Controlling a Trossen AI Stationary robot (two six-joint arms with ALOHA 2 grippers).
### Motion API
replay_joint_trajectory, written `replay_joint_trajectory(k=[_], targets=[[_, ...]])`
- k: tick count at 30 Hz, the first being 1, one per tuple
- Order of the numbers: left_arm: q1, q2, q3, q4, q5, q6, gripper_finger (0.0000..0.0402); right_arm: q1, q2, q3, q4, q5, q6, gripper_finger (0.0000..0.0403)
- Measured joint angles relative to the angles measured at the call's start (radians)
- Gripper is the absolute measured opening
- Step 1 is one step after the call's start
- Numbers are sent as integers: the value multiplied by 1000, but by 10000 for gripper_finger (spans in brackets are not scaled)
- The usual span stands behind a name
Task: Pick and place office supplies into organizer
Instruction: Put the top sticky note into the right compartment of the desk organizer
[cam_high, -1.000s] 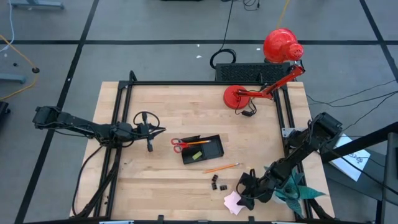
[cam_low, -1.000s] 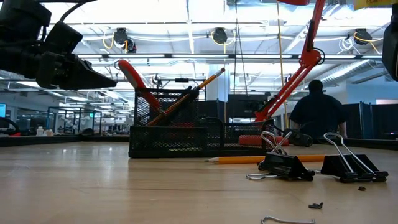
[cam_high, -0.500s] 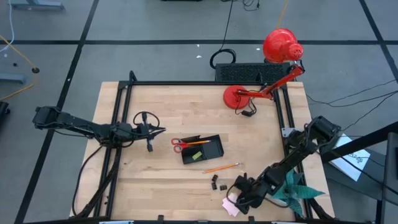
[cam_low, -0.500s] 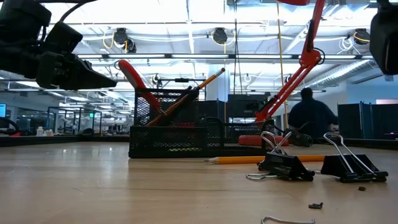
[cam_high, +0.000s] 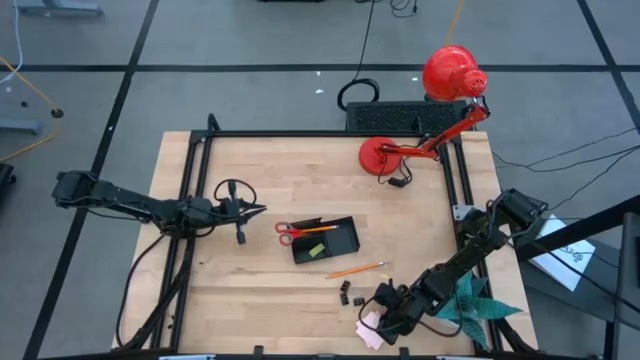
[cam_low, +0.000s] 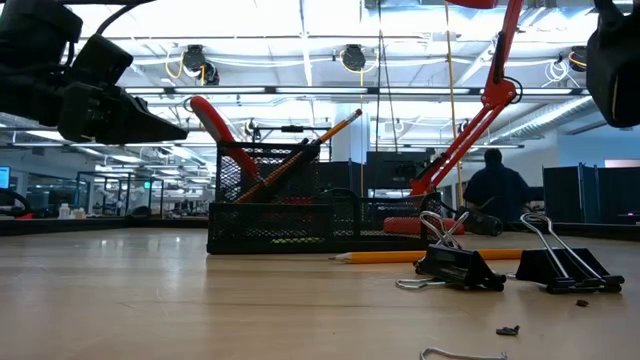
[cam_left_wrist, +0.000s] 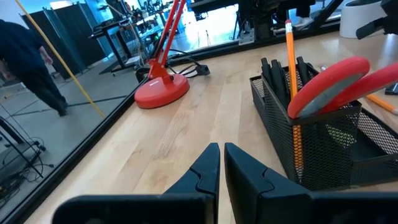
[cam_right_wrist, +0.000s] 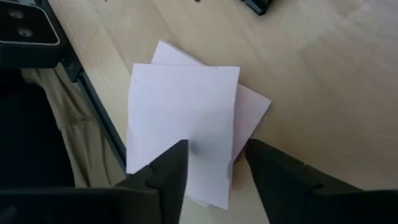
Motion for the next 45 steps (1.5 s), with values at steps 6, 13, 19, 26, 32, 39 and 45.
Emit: replay_joint_trajectory(k=[6, 13, 19, 26, 32, 39, 45], targets=[[0, 0, 0, 0, 0, 1, 31, -8, 24, 2, 2, -29, -34, 107], [0, 0, 0, 0, 2, 1, 31, -20, 16, 1, 0, -45, -41, 13], [0, 0, 0, 0, 2, 0, 31, -24, -57, -9, -21, 17, -60, 4], [0, 0, 0, 0, 2, 2, 31, -33, -195, -15, -35, 113, -123, 1], [0, 0, 0, 0, 1, 4, 31, -44, -318, -3, -14, 211, -213, 0], [0, 0, 0, 0, 1, 5, 31, -128, -357, 96, -143, 219, -387, 0], [0, 0, 0, 1, 1, 5, 31, -256, -360, 192, -257, 244, -575, 0]])
